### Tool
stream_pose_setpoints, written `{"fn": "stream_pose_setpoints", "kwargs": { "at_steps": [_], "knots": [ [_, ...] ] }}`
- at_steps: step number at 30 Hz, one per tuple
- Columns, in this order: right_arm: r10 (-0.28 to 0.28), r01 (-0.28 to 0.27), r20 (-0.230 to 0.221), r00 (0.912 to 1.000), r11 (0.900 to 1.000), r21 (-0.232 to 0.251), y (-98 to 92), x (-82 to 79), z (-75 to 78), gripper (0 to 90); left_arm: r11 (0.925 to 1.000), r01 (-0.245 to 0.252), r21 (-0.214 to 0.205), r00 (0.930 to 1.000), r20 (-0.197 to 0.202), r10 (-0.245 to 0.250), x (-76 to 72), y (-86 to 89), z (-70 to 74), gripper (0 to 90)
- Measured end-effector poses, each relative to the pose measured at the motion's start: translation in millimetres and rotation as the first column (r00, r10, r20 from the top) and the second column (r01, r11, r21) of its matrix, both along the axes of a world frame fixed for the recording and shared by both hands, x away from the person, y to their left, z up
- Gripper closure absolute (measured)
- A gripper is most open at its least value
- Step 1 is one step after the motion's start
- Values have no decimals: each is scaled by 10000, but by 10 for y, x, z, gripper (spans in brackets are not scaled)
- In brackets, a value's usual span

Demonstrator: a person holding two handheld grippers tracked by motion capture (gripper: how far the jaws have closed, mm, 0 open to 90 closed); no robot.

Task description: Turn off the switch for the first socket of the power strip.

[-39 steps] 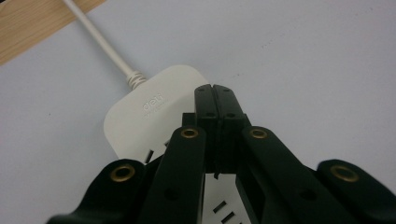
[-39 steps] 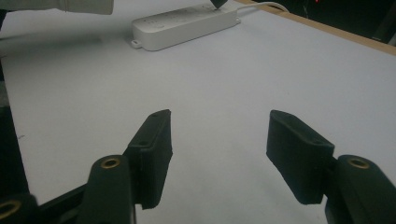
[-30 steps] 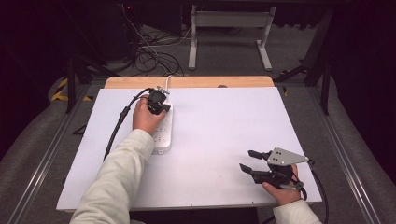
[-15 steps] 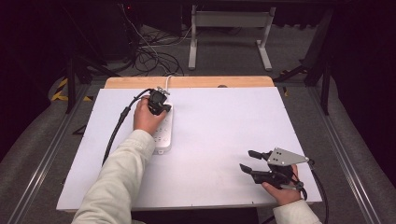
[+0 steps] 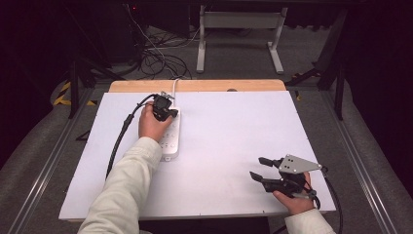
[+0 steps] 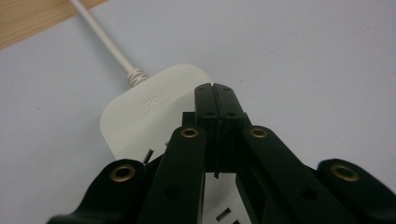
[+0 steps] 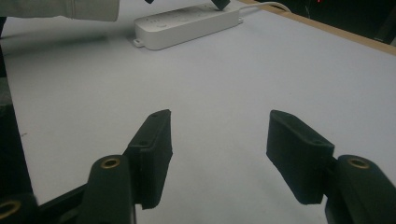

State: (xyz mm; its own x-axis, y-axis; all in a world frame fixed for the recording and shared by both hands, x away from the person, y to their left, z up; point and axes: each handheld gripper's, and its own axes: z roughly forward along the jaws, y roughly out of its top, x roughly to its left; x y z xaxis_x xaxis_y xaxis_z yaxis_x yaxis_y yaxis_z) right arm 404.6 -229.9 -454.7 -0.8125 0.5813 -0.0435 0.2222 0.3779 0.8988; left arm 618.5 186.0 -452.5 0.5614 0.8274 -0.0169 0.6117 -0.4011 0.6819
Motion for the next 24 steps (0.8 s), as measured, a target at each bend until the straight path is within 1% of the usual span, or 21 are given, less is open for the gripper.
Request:
{"fn": "stream_pose_setpoints", "kwargs": {
  "at_steps": [3, 5, 8, 12, 13, 14, 16, 17, 19, 20, 21, 23, 24],
  "knots": [
    [-11, 11, -11, 10000, 10000, -15, -1, -1, 1, 411, 10000, 3, 57, 10000, 6, -3, -6, -18, 0, 900],
    [5, -5, -10, 10000, 10000, 2, -1, 0, 1, 411, 9998, -12, 195, 10000, 56, 11, -15, -36, 3, 900],
    [7, -7, -13, 10000, 10000, -20, -1, 0, 0, 411, 9997, -52, 237, 9999, 90, 50, -19, -46, 2, 900],
    [14, -14, -21, 10000, 10000, -19, -2, 0, -1, 411, 9988, -69, 488, 9999, 127, 63, -27, -72, 11, 900],
    [13, -13, -21, 10000, 10000, -21, -2, 0, -1, 411, 9986, -132, 522, 9999, 104, 126, -32, -86, 15, 900],
    [14, -14, -20, 10000, 10000, -24, -1, 1, -1, 411, 9987, -86, 509, 10000, 40, 84, -31, -92, 18, 900],
    [17, -17, -29, 10000, 10000, -21, -1, 2, -2, 411, 9993, 50, 365, 9999, -117, -45, -31, -105, 20, 900],
    [20, -20, -37, 10000, 10000, -19, 0, 3, -3, 411, 9987, 5, 519, 10000, -10, -4, -38, -122, 21, 900],
    [16, -17, -34, 10000, 10000, -22, 0, 1, -2, 411, 9953, -12, 971, 9997, 240, -11, -56, -170, 20, 900],
    [16, -17, -34, 10000, 10000, -22, 0, 1, -2, 411, 9944, -57, 1055, 9996, 263, 29, -61, -183, 21, 900],
    [26, -26, -15, 10000, 10000, -25, -2, -1, -2, 411, 9945, -113, 1043, 9997, 235, 89, -62, -185, 22, 900],
    [24, -24, -20, 10000, 10000, 18, -7, -1, -2, 411, 9962, -124, 863, 9998, 135, 113, -50, -169, 23, 900],
    [9, -9, -15, 10000, 10000, 7, -10, 1, -2, 411, 9962, -124, 866, 9998, 138, 113, -50, -168, 24, 900]
  ]
}}
